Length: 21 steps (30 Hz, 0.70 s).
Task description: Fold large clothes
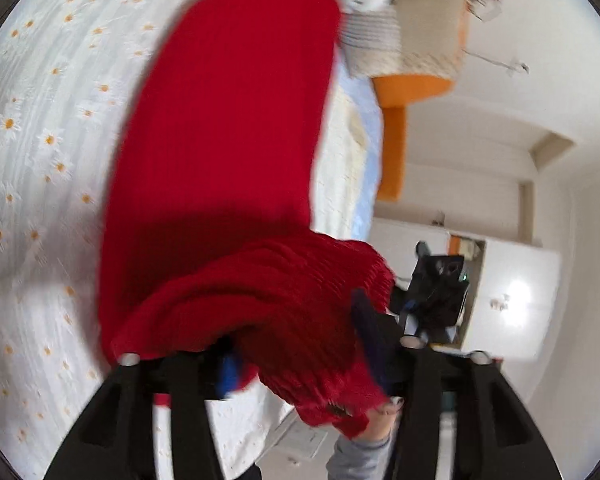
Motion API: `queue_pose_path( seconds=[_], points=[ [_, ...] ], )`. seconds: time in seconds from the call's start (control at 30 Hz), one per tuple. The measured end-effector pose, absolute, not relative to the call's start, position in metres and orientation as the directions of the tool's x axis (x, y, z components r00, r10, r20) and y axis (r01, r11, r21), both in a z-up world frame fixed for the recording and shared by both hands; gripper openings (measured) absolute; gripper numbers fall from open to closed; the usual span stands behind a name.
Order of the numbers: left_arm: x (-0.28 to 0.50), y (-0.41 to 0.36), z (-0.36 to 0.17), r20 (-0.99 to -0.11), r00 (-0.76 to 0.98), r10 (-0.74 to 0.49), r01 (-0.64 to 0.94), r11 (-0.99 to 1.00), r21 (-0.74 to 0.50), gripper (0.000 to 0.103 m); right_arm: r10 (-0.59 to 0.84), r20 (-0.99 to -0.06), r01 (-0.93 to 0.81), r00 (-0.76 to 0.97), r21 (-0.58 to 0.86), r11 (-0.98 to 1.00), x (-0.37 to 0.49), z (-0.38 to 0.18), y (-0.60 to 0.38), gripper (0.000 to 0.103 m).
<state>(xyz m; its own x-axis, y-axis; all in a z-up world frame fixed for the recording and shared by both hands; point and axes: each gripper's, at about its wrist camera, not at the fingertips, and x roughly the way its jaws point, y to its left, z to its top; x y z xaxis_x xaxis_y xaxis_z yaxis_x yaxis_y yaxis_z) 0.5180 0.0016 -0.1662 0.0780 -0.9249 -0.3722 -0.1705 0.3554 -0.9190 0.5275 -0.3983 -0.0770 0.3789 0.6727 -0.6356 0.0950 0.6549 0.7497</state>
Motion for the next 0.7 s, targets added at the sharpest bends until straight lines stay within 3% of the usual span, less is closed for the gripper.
queue_pose_path(
  seconds=[0.1,0.37,0.4,0.53,0.6,0.7],
  points=[
    [0.511,-0.007,-0.138,-0.387,0.084,-0.918,-0.111,0.377,-0.919,0.086,0.665,-0.620,0.068,0.416,0.750,0.658,0.513,-0.053,-0.407,0.095],
    [0.505,-0.007,-0.054,-0.432,0.226,-0.873,0.044,0.453,-0.891,0.095,0.657,-0.644,-0.024,0.392,0.707,0.707,0.476,-0.030,-0.397,0.095],
    [0.501,-0.008,-0.047,-0.454,0.236,-0.859,0.059,0.479,-0.876,0.096,0.658,-0.653,-0.064,0.375,0.690,0.721,0.470,-0.027,-0.389,0.091],
    [0.508,-0.030,-0.037,-0.478,0.240,-0.845,0.131,0.516,-0.846,0.097,0.620,-0.689,-0.163,0.375,0.609,0.776,0.467,-0.027,-0.358,0.057],
    [0.516,-0.048,-0.045,-0.468,0.233,-0.852,0.166,0.509,-0.845,0.097,0.612,-0.700,-0.159,0.369,0.601,0.783,0.477,-0.037,-0.345,0.055],
    [0.533,-0.072,-0.076,-0.525,0.200,-0.827,0.176,0.557,-0.811,0.096,0.607,-0.724,-0.134,0.329,0.600,0.789,0.501,-0.067,-0.327,0.051]
  ],
)
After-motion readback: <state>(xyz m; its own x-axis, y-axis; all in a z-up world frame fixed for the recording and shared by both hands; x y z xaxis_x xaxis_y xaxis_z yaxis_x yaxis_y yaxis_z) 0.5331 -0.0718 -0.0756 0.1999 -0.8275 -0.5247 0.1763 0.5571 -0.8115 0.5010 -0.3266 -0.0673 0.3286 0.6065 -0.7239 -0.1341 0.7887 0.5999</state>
